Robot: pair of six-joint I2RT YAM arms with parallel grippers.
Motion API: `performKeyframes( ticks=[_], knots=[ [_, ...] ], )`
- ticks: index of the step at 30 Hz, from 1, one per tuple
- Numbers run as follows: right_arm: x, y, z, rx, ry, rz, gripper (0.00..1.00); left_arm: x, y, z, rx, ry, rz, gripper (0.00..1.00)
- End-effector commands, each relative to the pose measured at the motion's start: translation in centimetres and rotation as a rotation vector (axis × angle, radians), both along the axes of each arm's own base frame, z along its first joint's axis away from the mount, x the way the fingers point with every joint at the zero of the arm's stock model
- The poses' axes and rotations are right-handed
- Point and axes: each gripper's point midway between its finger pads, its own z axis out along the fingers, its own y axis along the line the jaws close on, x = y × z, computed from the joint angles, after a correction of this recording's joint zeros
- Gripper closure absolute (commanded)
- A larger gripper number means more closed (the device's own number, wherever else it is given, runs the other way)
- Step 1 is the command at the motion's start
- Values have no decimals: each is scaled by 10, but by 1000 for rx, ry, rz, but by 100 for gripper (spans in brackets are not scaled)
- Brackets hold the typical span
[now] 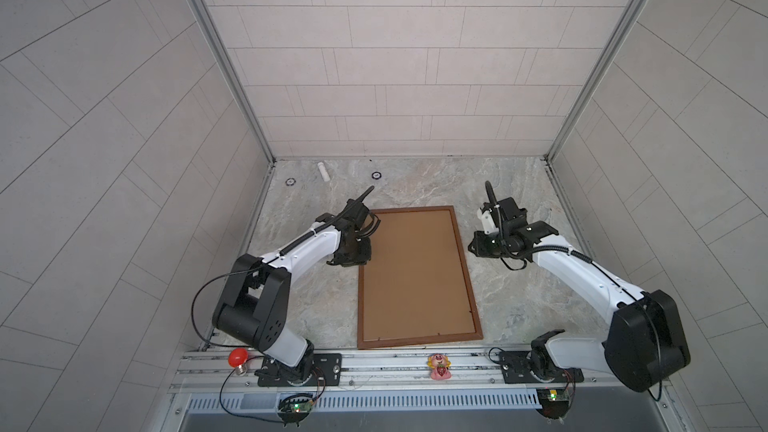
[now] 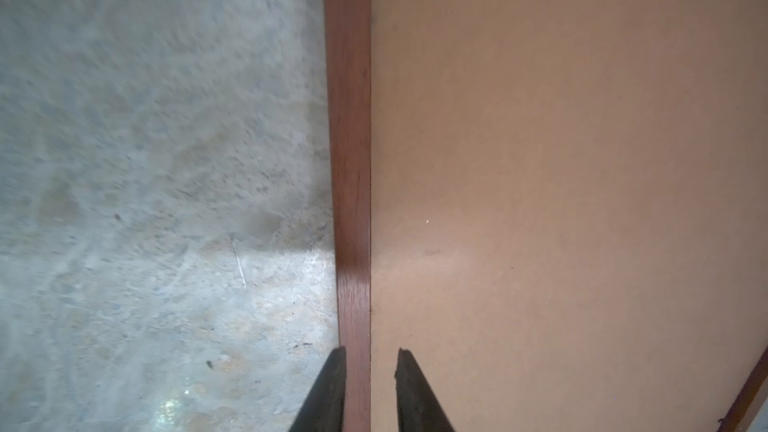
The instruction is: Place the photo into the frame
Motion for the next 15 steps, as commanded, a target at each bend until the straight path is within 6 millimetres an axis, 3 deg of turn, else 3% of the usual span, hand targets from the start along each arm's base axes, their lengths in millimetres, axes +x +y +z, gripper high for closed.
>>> performKeyframes(
  ticks=[1, 5, 10, 15],
  knots=[
    [27, -5, -6, -15, 4, -5, 88, -8, 11, 7, 60, 50, -29, 71],
    [57, 13, -22, 40, 73, 29, 100, 11, 2, 22, 39, 10, -40, 71],
    [84, 20, -47, 32, 118, 28, 100, 64, -31, 47, -76, -97, -6, 72],
    [97, 20, -60, 6, 157, 29, 100, 83, -49, 52, -152, -110, 6, 74]
  ],
)
